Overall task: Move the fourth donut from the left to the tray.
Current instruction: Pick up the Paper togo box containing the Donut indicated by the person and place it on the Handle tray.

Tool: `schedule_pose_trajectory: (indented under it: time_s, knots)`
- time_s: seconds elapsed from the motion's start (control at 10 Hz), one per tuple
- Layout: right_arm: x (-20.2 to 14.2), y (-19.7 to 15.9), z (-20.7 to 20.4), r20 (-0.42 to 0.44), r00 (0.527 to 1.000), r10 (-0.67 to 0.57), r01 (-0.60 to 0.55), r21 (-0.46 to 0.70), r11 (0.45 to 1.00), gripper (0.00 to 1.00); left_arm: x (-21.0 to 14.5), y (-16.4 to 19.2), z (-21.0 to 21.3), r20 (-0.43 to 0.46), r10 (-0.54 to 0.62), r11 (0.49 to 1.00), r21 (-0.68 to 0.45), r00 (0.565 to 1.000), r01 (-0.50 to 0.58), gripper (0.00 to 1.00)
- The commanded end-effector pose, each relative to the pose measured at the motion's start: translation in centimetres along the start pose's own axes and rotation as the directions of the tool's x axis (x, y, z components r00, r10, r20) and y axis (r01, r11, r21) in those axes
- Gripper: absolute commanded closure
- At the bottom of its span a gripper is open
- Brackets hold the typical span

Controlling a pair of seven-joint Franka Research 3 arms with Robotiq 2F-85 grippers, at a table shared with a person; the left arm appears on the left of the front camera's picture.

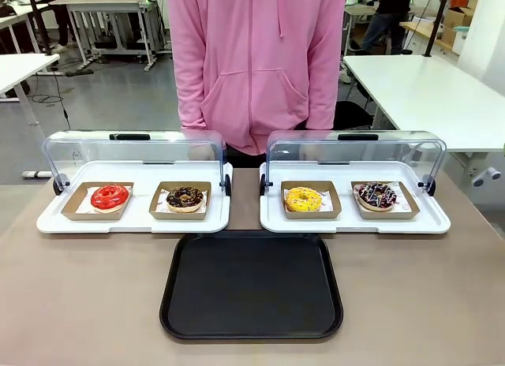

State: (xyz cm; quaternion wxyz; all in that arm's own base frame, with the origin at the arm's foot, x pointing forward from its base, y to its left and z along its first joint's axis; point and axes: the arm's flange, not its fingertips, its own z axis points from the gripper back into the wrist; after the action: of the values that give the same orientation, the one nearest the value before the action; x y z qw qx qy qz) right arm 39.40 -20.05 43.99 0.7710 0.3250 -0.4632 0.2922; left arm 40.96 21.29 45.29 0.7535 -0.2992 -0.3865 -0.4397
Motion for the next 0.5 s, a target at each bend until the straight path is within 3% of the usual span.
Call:
schedule_pose_trajectory:
  time_s: [0.0,0.4]
  knots:
    - [0.44,-0.38,0.11,0.014,1.000,0.012,-0.012,-0.007,1.000,0.00,-0.17,0.03,0.34,0.034,-0.025,1.000,0.008,0.999,0.025,0.00]
    - [-0.05,-0.24,-0.08,-0.002,1.000,-0.012,0.012,-0.002,1.000,0.00,0.00,-0.01,0.04,-0.001,-0.002,1.000,0.002,1.000,0.002,0.00]
